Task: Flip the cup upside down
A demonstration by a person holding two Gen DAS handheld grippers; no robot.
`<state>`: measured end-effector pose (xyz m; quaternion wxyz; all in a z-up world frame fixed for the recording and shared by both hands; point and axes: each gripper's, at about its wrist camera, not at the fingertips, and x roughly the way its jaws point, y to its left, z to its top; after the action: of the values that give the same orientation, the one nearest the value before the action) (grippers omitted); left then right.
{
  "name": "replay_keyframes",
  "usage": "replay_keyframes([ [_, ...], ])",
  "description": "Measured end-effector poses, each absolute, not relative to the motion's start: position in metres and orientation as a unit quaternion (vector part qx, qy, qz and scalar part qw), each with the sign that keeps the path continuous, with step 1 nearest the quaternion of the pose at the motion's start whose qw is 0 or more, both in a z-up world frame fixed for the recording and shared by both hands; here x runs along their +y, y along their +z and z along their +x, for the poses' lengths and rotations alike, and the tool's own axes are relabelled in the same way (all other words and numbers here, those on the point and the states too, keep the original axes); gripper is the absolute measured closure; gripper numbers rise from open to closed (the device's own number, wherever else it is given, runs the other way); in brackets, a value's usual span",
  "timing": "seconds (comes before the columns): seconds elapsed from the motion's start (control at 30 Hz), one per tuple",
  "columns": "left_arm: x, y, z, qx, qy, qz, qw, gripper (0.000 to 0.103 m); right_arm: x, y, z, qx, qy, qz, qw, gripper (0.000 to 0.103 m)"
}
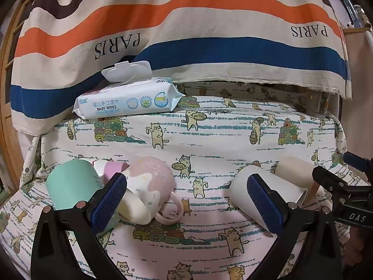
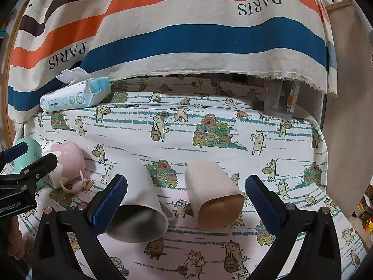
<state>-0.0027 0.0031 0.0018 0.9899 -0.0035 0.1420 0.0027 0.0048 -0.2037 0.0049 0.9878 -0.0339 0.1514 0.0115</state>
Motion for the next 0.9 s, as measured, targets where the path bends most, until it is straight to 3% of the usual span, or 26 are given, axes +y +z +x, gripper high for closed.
replay_keyframes([
  [0.9, 0.0029, 0.0003, -0.0036, 0.143, 0.013, -0.001, 0.990, 0.001, -0.2075, 0.0046, 0.0055, 0.155, 0.009, -0.025, 0.987, 0.001],
])
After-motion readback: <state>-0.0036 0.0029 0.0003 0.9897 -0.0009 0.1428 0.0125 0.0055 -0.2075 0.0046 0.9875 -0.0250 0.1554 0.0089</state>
